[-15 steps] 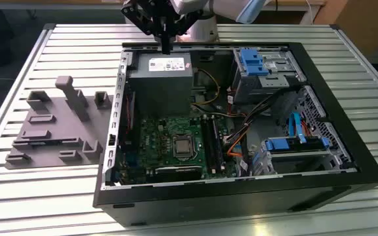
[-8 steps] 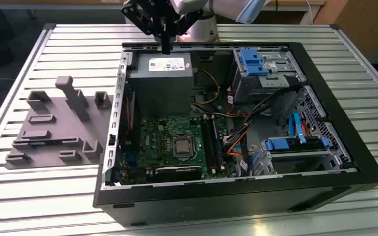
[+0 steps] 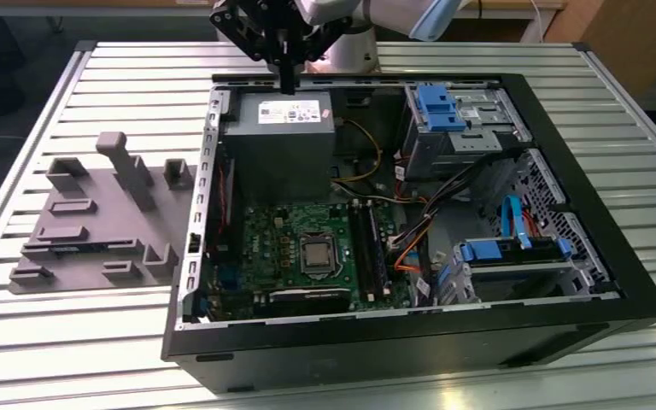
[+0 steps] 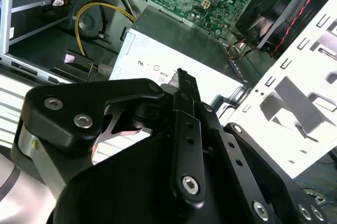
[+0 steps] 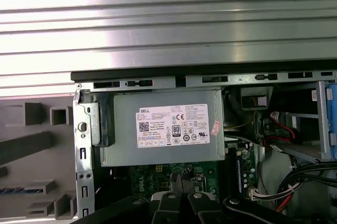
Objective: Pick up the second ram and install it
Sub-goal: 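Reach for the second ram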
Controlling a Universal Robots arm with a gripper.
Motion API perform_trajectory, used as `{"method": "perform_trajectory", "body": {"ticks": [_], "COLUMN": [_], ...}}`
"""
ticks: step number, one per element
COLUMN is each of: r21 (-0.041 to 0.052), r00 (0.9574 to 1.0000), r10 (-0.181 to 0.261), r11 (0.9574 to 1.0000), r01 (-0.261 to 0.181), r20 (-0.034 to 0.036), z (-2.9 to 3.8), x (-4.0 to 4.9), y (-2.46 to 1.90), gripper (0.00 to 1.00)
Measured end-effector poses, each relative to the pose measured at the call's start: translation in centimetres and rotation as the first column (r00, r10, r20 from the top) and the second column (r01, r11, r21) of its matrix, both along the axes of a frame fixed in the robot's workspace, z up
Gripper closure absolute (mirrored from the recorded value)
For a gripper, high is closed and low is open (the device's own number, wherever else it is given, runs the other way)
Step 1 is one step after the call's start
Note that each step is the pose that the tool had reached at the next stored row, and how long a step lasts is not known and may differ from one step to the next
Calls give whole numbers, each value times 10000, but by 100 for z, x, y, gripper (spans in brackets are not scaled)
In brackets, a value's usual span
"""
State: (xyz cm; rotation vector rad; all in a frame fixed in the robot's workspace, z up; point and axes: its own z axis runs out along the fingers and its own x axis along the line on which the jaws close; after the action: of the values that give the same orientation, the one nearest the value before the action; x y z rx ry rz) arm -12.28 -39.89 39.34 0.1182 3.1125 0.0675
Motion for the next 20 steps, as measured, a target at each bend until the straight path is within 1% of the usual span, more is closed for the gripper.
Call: {"method": "perform_trajectory", "body": {"ticks": [4,10,20], "r21": [1,2,1], "r00": [10000,10000,10000], "r10": [1,0,1], "r11": [10000,10000,10000], "r01": [-1,0,-1], "r20": [1,1,-1], "z": [-3,-8,-10], "x": [-60,-122,-139], "y": [0,0,0], "gripper": [89,89,89]}}
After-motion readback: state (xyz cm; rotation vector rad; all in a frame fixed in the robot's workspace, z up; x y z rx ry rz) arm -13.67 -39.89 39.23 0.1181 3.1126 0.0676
